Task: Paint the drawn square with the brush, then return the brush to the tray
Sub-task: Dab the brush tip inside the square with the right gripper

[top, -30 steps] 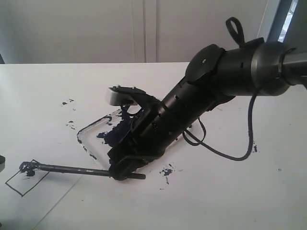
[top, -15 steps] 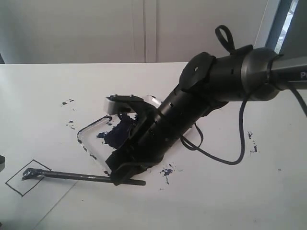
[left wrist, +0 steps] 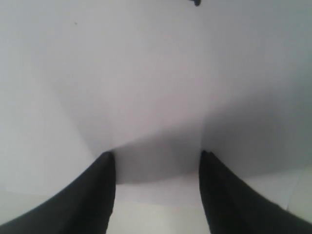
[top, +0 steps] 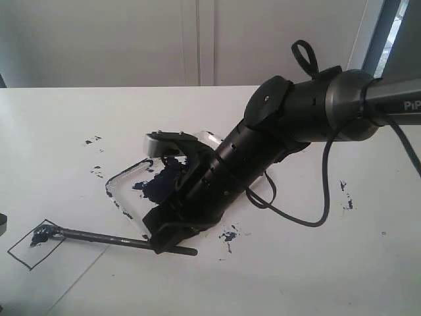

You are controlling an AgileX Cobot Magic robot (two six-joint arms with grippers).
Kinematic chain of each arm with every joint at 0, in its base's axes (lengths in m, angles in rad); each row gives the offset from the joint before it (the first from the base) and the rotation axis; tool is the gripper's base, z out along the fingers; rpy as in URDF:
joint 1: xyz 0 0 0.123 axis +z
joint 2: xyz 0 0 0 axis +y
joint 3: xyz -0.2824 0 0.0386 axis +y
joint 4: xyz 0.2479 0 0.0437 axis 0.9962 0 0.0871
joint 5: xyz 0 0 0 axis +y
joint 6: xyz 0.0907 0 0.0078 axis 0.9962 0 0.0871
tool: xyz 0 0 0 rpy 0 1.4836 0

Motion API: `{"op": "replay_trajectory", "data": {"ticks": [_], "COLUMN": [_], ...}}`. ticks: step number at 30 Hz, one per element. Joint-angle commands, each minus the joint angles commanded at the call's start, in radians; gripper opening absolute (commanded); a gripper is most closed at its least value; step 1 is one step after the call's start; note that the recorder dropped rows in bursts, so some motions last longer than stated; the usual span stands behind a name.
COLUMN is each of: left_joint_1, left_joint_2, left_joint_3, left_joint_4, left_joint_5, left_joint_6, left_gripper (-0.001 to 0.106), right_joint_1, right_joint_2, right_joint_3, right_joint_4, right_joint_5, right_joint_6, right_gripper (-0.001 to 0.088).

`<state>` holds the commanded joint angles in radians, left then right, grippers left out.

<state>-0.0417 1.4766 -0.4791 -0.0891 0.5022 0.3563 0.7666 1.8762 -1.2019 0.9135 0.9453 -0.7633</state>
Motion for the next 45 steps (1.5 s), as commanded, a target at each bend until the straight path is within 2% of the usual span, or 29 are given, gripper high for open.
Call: {"op": "replay_trajectory", "data": {"ticks": [10, 14, 22, 27, 30, 35, 45], "left_joint_1": [0.0, 0.0, 0.0, 0.0, 0.0, 0.0, 0.0], "left_joint_2": [0.0, 0.0, 0.0, 0.0, 0.0, 0.0, 0.0], "left_joint_3": [0.0, 0.0, 0.0, 0.0, 0.0, 0.0, 0.0], "left_joint_4": [0.0, 0.0, 0.0, 0.0, 0.0, 0.0, 0.008], "left_joint_5": [0.002, 0.002, 0.002, 0.002, 0.002, 0.004, 0.002], "left_joint_6": [0.0, 0.002, 0.002, 0.002, 0.008, 0.033, 0.043], "left_gripper": [0.056, 0.056, 0.056, 0.056, 0.056, 0.056, 0.056], "right_joint_1": [0.07, 0.07, 0.07, 0.07, 0.07, 0.07, 0.07], "right_joint_2": [0.0, 0.0, 0.0, 0.0, 0.0, 0.0, -0.002], "right_joint_3": [0.0, 0.0, 0.0, -0.004, -0.014, -0.031, -0.034], "right_joint_4": [-0.004, -0.01, -0.015, -0.082, -0.134, -0.134, -0.132], "right_joint_5": [0.002, 0.003, -0.092, -0.127, -0.127, -0.127, -0.018], "right_joint_6": [0.0, 0.0, 0.02, 0.088, 0.137, 0.143, 0.141], "right_gripper": [0.0, 0.0, 0.0, 0.0, 0.0, 0.0, 0.0]}}
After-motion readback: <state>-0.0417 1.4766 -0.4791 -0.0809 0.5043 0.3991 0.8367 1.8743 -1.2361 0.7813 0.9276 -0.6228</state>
